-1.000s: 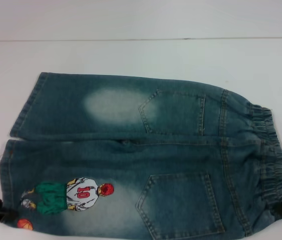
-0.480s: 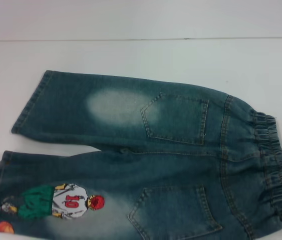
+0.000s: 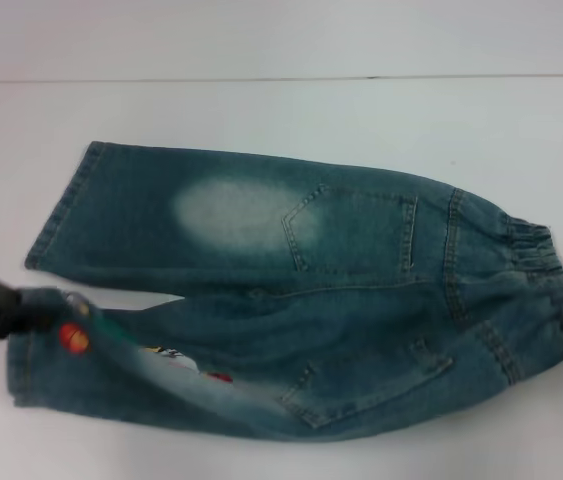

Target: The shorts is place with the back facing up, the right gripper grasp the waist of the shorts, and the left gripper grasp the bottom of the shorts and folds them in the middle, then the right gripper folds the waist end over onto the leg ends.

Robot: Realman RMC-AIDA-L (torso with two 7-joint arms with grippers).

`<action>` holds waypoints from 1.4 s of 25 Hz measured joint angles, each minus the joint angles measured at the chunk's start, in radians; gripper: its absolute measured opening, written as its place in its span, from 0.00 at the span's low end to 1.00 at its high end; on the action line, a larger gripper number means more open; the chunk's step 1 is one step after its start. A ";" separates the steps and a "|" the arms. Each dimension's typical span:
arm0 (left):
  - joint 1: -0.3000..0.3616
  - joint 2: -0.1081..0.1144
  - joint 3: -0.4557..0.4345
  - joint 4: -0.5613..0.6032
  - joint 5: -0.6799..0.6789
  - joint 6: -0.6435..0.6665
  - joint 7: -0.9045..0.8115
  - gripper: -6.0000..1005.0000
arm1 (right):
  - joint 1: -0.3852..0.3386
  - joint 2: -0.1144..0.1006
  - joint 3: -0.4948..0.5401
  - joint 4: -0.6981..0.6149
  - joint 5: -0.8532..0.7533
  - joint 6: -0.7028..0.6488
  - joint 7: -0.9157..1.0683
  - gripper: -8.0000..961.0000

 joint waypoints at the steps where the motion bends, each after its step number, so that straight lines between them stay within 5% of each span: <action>1: -0.008 -0.008 0.000 0.001 -0.005 -0.020 -0.005 0.01 | 0.000 0.000 0.008 0.002 0.015 0.014 0.000 0.06; 22: -0.071 -0.080 0.070 -0.051 -0.124 -0.550 -0.094 0.01 | 0.068 -0.003 0.038 0.175 0.161 0.452 0.190 0.06; 35: -0.127 -0.074 0.176 -0.198 -0.115 -0.819 -0.105 0.01 | 0.108 -0.009 -0.033 0.308 0.106 0.695 0.207 0.06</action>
